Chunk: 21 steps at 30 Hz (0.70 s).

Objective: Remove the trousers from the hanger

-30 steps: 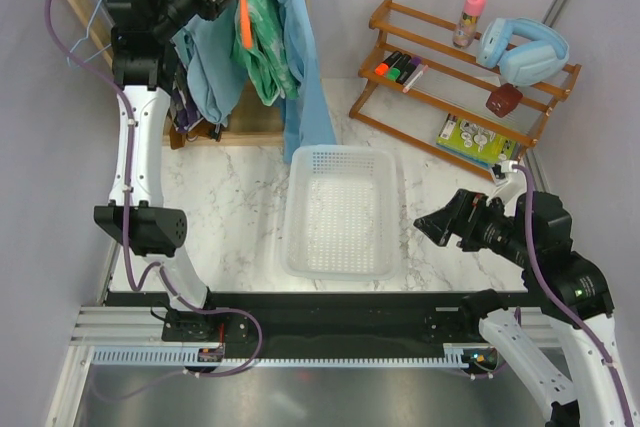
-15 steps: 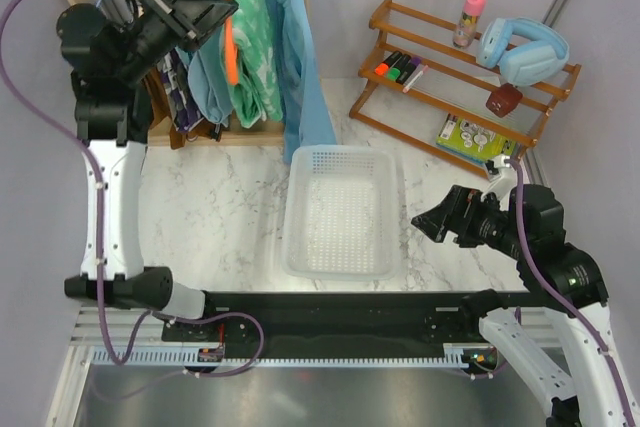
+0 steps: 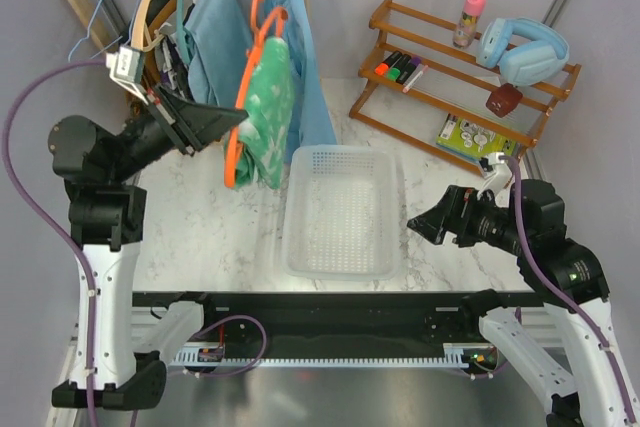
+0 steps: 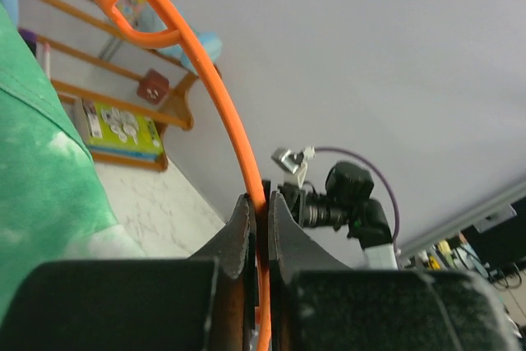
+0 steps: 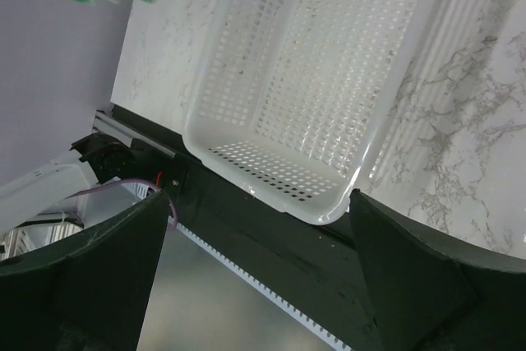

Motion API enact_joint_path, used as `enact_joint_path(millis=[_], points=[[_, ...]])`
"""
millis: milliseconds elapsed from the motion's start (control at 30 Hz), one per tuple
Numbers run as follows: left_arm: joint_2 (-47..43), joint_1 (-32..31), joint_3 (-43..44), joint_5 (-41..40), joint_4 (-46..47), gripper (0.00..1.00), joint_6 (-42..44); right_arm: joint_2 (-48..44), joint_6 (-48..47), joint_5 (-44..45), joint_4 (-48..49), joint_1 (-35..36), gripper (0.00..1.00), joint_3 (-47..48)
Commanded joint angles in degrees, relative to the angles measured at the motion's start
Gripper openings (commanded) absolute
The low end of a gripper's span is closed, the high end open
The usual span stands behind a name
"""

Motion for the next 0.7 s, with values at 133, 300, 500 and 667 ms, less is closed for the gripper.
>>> enact_joint_path(millis=[133,300,500,667], points=[[-14.4,-4.9,-10.6,7.1,5.8,0.02,4.5,2.2,2.3,-12.5,4.3,0.0,0.98,5.5],[-18.0,-5.5,-14.9,5.9,3.3,0.02,4.2,2.2,14.2,-18.0,13.3,0.0,0.98,4.3],[-17.0,-5.8,-19.3,5.0,7.6,0.02,1.2,5.0,22.5,-16.8,24.1,0.1,0.98,3.1],[-14.4,-13.3,-21.4,-1.6,10.3,0.02,2.3,8.7,28.6,-15.4,33.3,1.0,0.98,3.3]])
